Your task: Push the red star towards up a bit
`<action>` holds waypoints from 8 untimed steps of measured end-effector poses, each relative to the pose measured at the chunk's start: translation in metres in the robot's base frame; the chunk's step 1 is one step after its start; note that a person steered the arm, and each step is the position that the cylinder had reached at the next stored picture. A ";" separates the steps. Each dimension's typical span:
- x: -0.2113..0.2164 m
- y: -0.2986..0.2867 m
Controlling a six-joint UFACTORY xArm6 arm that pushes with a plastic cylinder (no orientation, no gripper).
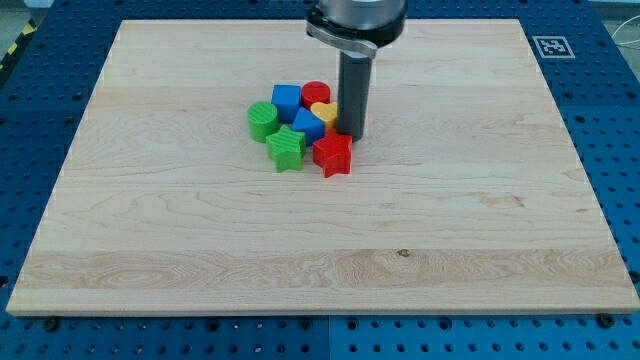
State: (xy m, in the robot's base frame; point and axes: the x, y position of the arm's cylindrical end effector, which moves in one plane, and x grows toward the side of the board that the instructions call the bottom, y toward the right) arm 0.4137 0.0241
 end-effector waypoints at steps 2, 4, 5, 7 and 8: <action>0.011 0.076; -0.016 0.071; -0.026 0.058; 0.003 0.084; 0.060 0.083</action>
State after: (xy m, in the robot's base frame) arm 0.4732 0.1071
